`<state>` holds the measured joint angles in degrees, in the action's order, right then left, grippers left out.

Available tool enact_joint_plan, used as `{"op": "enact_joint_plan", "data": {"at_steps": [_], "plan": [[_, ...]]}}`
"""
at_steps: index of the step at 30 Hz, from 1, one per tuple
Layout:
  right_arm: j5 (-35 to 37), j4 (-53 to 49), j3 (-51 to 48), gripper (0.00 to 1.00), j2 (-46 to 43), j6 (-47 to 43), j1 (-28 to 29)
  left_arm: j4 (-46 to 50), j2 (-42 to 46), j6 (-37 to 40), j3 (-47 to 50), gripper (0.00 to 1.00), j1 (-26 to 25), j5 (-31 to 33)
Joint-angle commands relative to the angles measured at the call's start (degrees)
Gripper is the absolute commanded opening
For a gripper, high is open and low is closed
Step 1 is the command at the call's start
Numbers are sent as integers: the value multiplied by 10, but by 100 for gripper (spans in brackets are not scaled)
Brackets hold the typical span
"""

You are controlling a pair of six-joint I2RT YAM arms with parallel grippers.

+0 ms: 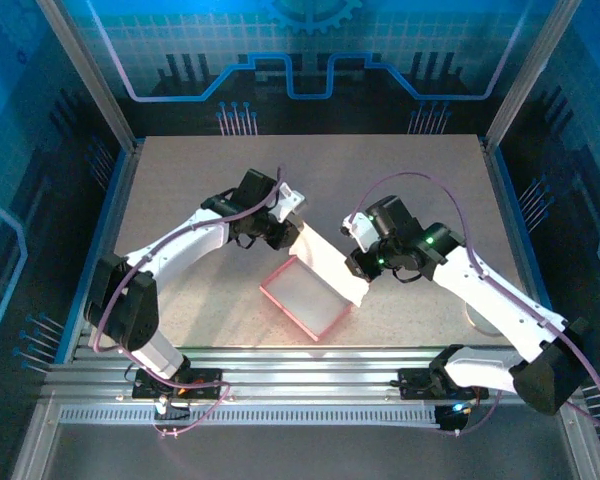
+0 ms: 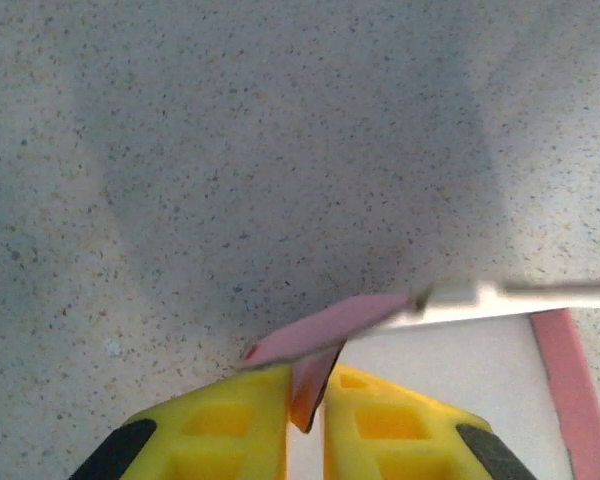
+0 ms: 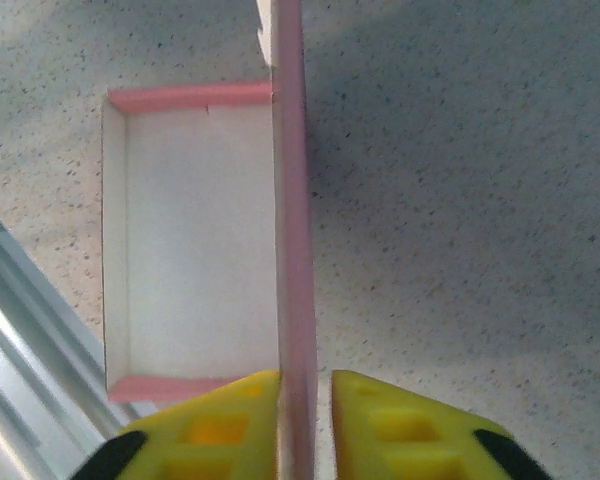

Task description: Fold the paper box

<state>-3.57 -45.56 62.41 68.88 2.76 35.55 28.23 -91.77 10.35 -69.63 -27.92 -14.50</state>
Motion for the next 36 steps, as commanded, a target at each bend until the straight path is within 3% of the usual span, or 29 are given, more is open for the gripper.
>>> {"op": "enact_joint_plan", "data": {"at_steps": [1, 9, 14, 22, 28, 36], "plan": [[29, 34, -28, 28, -22, 42, -8, -48, 44, -41, 45, 16, -9, 43], [38, 69, -82, 61, -68, 100, -30, -92, 106, -78, 122, 16, -30, 87], [57, 67, -105, 69, -91, 109, -34, -86, 109, -82, 125, 16, -30, 85], [84, 65, -117, 69, -90, 129, -45, -83, 102, -90, 122, 17, -30, 83], [104, 67, -117, 52, -71, 160, -45, -72, 103, -103, 118, 17, -29, 93], [99, 95, -159, 40, -78, 197, -44, -70, 111, -131, 123, 17, -36, 96]]}}
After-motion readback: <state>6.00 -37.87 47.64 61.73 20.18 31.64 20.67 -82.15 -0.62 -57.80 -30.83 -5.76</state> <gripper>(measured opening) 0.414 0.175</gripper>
